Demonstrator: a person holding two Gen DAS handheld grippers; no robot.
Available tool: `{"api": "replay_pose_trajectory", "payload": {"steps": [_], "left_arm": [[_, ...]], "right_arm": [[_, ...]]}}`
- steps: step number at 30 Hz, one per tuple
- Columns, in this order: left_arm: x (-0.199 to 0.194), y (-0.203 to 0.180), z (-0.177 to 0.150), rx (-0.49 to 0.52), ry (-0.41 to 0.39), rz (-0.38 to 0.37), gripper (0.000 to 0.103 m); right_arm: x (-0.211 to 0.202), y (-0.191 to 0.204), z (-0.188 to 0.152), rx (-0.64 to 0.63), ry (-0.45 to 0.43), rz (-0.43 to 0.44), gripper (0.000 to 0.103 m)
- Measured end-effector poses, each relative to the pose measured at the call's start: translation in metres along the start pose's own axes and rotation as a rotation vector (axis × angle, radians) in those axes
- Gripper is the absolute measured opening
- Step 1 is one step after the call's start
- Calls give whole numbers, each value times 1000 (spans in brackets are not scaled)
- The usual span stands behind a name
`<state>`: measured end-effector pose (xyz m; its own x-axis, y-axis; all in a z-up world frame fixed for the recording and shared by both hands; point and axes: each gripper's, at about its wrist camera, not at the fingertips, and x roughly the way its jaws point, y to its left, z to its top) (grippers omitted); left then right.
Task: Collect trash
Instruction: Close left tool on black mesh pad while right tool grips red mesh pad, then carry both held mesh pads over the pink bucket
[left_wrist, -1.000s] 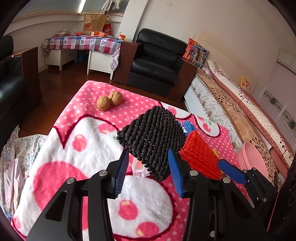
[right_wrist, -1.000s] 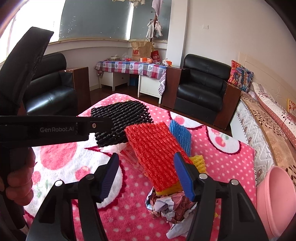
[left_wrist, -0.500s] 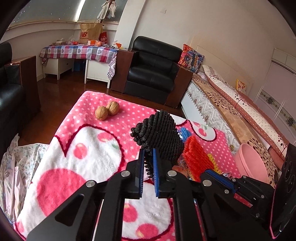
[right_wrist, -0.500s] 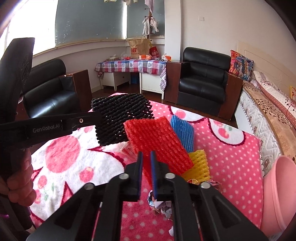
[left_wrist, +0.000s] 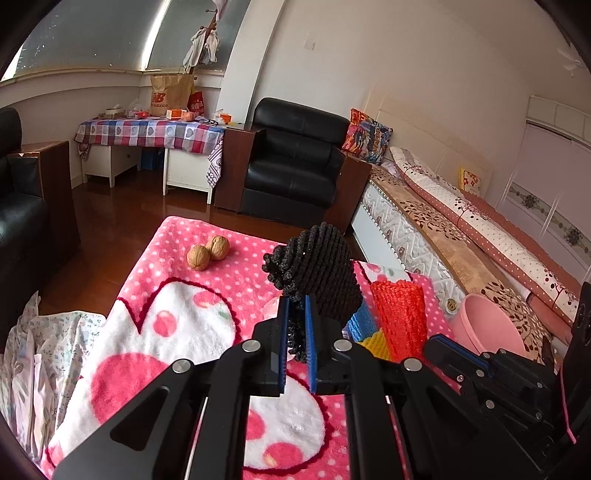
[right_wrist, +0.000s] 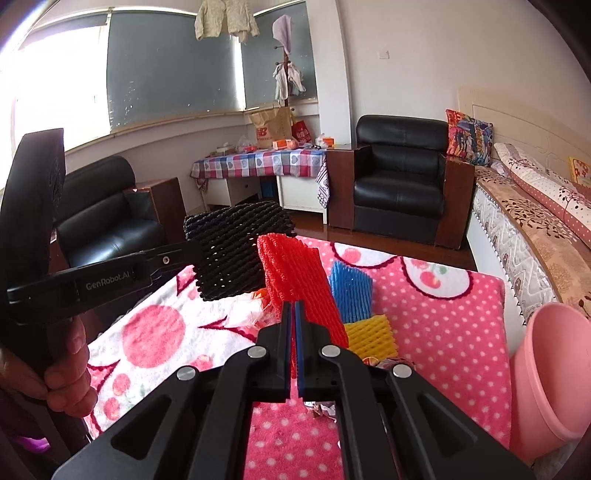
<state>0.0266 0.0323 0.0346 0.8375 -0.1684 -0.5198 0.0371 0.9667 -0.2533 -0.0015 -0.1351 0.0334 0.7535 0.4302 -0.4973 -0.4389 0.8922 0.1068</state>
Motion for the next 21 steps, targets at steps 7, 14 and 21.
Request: {"api": "replay_pose_trajectory", "payload": {"steps": [7, 14, 21], "left_arm": [[-6, -17, 2, 31, -14, -30, 8], [-3, -49, 2, 89, -17, -77, 8], [8, -86, 1, 138, -11, -137, 8]], "right_arm": [[-25, -18, 1, 47, -47, -50, 1], [-48, -49, -3, 115, -79, -115, 1], [-74, -89, -9, 178, -118, -208, 1]]}}
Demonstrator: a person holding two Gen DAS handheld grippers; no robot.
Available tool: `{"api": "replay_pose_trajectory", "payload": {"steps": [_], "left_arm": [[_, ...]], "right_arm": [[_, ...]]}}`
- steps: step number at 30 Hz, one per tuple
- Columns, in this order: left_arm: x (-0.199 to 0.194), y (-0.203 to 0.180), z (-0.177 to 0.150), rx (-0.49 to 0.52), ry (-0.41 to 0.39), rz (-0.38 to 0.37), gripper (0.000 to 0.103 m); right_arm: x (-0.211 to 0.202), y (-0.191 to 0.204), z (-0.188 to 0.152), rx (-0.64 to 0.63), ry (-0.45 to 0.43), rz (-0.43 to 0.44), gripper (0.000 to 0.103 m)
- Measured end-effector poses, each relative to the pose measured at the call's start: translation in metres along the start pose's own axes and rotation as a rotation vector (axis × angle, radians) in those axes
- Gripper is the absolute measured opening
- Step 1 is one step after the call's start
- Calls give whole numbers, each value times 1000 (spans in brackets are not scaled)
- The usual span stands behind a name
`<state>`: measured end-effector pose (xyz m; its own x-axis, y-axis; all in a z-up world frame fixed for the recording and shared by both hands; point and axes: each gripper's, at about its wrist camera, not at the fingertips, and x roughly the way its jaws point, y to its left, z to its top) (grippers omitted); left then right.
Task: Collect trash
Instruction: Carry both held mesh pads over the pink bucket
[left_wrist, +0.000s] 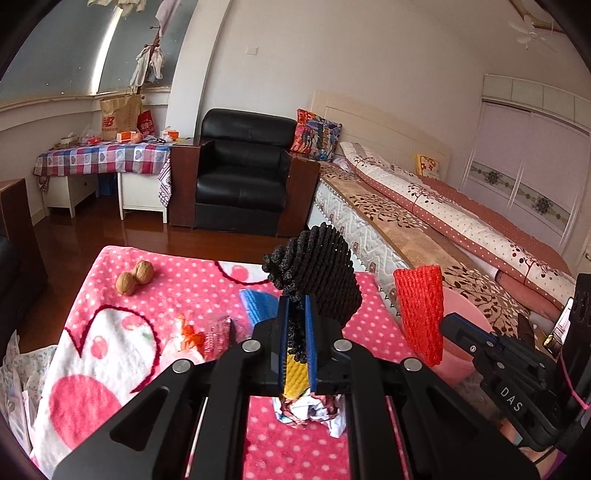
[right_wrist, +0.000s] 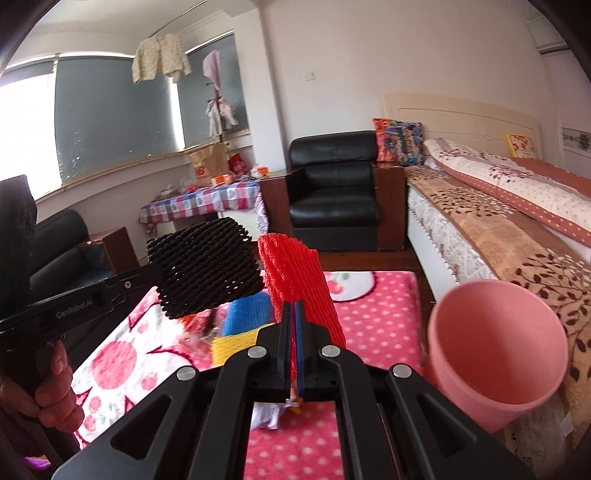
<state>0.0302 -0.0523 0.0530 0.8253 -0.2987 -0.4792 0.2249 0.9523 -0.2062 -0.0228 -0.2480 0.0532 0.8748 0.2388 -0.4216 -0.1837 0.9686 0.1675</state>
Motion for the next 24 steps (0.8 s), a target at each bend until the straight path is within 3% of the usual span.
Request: {"api": "replay_pose_trajectory", "payload": {"steps": [15, 24], "left_arm": [[49, -91, 1, 144, 30, -156, 8], [85, -141, -11, 215, 83, -224, 8]], "right_arm": [[-27, -111, -4, 145, -41, -211, 1], [-21, -155, -17, 219, -10, -269, 1]]}}
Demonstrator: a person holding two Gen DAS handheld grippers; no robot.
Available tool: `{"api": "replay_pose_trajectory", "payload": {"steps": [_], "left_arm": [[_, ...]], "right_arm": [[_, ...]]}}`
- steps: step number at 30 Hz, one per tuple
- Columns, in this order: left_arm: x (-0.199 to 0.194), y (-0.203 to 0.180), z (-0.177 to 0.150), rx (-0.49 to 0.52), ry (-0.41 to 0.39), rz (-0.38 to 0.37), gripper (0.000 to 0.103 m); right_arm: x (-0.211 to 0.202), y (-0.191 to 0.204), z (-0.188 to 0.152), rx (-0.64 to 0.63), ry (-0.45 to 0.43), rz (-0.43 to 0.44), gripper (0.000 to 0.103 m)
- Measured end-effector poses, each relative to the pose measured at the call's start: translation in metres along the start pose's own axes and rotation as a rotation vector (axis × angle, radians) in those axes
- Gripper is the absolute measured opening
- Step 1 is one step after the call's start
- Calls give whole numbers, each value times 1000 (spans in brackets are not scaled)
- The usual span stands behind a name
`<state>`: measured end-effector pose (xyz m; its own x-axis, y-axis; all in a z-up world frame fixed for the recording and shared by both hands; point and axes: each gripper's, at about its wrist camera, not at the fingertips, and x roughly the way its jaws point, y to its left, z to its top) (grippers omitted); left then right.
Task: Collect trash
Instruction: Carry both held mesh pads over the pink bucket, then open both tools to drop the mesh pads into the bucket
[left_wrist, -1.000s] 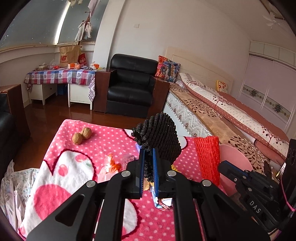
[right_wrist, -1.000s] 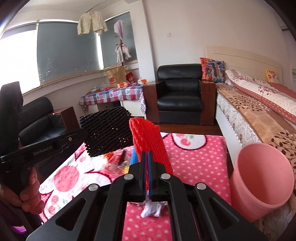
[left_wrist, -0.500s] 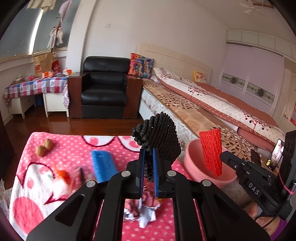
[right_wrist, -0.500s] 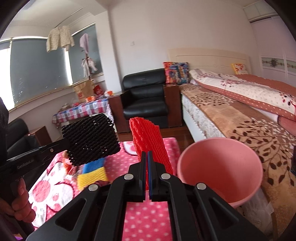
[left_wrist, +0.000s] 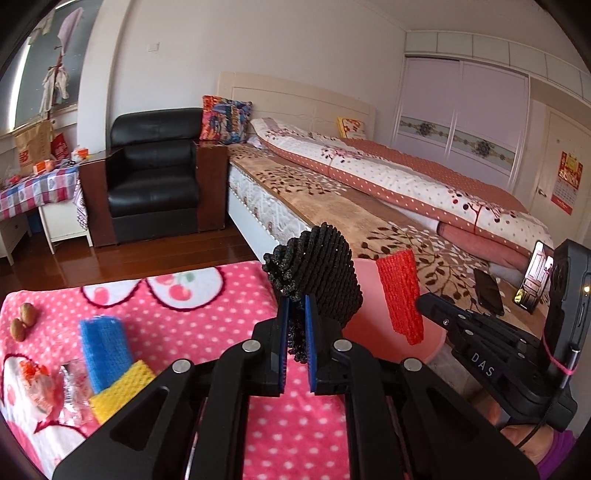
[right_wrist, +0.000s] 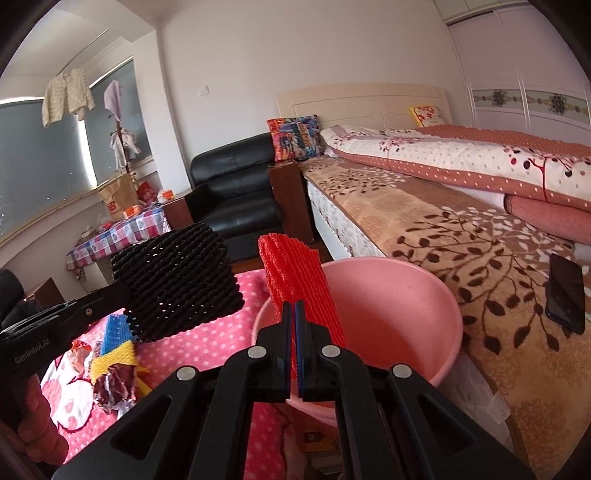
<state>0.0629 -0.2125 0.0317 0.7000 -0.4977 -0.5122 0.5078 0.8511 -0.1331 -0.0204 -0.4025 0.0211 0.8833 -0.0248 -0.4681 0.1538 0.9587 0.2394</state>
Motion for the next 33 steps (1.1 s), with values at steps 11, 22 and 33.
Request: {"api": "replay_pose_trajectory", "payload": {"steps": [11, 22, 33], "left_arm": [[40, -28, -5, 43, 59, -35, 8], [55, -36, -4, 34, 92, -64, 33], [38, -33, -3, 29, 77, -56, 34]], "right_arm": [[21, -28, -8, 36, 36, -25, 2], [29, -38, -11, 40, 48, -47, 2], [20, -27, -10, 32, 28, -57, 40]]}}
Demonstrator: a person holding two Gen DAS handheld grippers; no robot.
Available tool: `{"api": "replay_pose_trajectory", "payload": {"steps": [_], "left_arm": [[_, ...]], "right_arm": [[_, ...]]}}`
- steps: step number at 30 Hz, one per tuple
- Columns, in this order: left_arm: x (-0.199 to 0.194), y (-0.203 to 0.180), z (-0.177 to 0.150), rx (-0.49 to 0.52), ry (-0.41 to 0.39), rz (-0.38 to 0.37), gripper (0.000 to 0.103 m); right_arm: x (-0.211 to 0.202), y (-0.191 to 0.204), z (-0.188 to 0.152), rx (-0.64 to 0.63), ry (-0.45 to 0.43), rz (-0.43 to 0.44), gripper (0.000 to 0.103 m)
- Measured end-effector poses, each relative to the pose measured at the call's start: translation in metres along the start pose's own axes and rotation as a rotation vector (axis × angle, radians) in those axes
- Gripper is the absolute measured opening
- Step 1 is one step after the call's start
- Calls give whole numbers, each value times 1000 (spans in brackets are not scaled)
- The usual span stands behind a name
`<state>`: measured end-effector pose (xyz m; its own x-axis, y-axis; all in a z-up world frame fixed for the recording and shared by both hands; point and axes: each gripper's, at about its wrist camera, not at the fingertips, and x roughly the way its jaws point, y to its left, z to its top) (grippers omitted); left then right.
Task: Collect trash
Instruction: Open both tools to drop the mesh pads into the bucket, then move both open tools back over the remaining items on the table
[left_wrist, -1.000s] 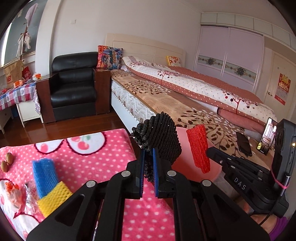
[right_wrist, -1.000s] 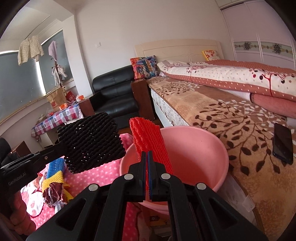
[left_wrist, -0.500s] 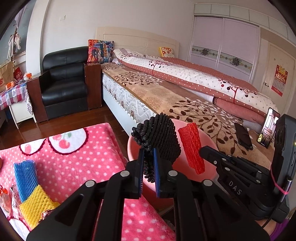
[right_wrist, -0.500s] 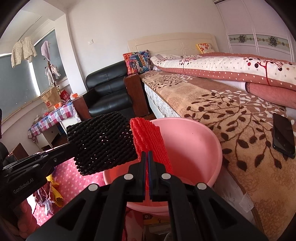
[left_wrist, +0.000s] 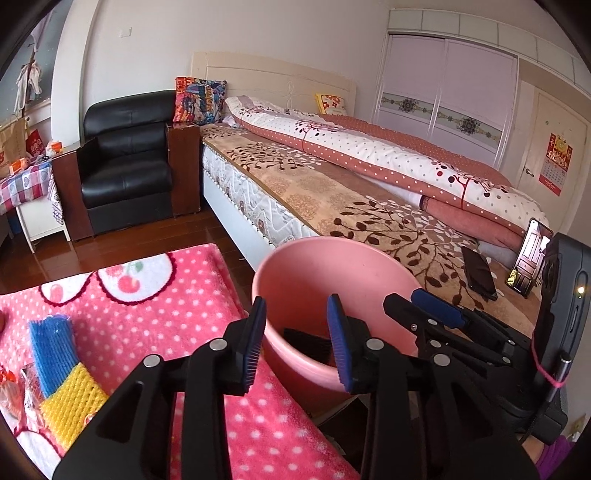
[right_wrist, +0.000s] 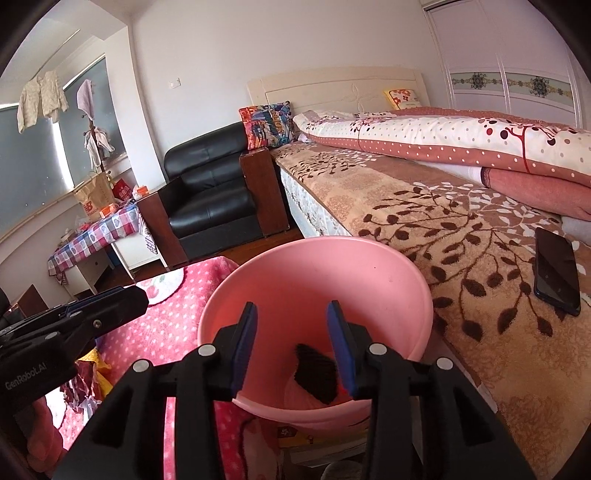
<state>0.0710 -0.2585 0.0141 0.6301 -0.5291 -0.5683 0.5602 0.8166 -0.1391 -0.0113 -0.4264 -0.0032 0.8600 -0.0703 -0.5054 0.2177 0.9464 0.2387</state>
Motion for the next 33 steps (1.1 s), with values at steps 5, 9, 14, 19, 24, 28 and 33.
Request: {"api": "replay_pose_trajectory", "payload": {"steps": [5, 9, 14, 19, 24, 28, 33], "left_arm": [[-21, 12, -6, -35, -12, 29, 34], [-42, 24, -14, -60, -15, 59, 34], [-71, 39, -25, -90, -32, 119, 34], [-99, 58, -39, -122, -45, 143, 34], [-122, 74, -59, -135, -50, 207, 34], [-137, 84, -74, -166, -40, 230, 34], [-154, 85, -87, -182, -53, 255, 34]], "right_arm": [[-15, 23, -1, -44, -21, 36, 44], [-28, 48, -4, -72, -22, 79, 46], [-42, 81, -14, -99, -8, 128, 47], [-58, 113, -29, -128, 11, 168, 48], [-74, 137, -45, -145, 17, 193, 48], [-84, 147, -57, -141, 27, 215, 49], [-94, 163, -70, -169, 57, 237, 49]]}}
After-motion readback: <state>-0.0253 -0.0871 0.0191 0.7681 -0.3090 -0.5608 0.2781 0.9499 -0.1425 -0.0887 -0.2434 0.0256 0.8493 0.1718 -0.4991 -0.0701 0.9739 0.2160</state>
